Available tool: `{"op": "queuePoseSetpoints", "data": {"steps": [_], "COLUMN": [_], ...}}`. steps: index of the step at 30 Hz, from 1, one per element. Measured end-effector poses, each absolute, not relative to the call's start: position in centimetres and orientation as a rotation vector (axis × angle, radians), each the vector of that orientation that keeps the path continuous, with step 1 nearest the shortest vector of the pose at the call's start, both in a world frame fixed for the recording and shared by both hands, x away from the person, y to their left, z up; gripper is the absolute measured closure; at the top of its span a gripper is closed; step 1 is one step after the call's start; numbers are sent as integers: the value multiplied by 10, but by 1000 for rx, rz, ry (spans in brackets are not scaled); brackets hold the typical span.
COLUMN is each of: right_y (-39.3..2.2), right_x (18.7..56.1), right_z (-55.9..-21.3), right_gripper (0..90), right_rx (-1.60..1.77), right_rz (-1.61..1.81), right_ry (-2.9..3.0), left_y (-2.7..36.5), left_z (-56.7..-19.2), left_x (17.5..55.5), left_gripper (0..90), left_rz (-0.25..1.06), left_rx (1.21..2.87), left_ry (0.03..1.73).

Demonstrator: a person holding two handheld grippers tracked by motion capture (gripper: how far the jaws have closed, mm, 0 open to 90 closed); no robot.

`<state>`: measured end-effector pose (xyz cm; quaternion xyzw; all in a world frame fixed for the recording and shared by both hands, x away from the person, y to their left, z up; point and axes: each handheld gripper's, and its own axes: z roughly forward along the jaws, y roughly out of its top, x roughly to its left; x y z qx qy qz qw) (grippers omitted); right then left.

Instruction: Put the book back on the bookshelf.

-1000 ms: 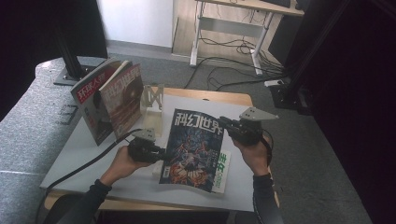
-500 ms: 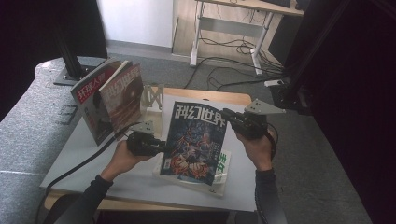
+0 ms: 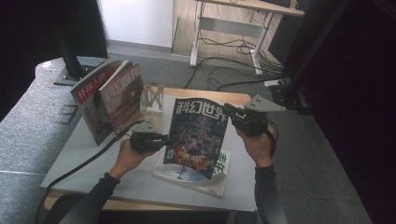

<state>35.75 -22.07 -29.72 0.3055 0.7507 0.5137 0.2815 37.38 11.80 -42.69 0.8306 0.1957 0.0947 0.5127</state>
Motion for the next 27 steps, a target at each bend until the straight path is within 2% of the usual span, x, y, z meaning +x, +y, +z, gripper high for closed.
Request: {"op": "queuePoseSetpoints", "data": {"steps": [20, 27], "right_y": [-212, -209], "right_x": [364, 367], "right_z": [-304, -310], "right_gripper": [822, 821], "right_rx": [806, 813], "right_rz": [1358, 1346], "right_ry": [2024, 2027], "left_y": [120, 127], "left_z": [-445, -448], "left_x": [372, 372], "left_gripper": [801, 821], "left_rz": [419, 417], "left_rx": [1975, 1986], "left_ry": [437, 445]}}
